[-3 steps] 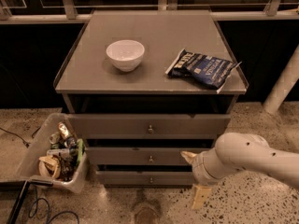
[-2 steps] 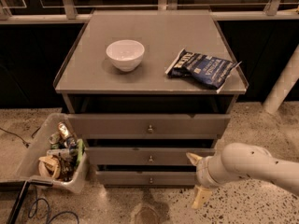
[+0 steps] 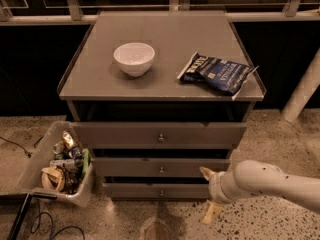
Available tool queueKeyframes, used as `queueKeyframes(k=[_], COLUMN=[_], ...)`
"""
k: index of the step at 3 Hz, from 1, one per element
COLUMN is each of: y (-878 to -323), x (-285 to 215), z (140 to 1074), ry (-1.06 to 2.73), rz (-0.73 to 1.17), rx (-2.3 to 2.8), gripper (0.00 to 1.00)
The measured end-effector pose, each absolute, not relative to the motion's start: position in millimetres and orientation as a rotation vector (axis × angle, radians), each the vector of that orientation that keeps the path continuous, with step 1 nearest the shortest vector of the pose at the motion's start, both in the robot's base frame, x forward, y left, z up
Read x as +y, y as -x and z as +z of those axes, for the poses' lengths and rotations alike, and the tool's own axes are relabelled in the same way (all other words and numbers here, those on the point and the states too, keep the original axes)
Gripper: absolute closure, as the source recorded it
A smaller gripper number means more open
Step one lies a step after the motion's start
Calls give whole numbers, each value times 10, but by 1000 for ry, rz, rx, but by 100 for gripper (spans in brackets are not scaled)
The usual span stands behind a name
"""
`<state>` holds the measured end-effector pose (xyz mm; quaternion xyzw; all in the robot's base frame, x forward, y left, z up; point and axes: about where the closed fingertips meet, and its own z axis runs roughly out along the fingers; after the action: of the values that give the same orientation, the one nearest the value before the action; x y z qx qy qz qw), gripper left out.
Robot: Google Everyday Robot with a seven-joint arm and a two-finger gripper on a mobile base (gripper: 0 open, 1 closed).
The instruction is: Open bottom drawer
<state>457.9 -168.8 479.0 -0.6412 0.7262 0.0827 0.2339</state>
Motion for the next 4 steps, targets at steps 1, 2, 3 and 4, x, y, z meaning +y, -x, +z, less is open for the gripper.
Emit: queueKeyframes(k=[1, 2, 3, 4], y=[-4641, -4739, -4854, -4955], x=[-1688, -1747, -1797, -1857], z=[4541, 4197, 3840, 3518], ry=[1782, 1768, 1721, 1651], rz=[225, 257, 292, 336], rx=[2025, 2050, 2055, 2040], gripper=[0, 0, 0, 0])
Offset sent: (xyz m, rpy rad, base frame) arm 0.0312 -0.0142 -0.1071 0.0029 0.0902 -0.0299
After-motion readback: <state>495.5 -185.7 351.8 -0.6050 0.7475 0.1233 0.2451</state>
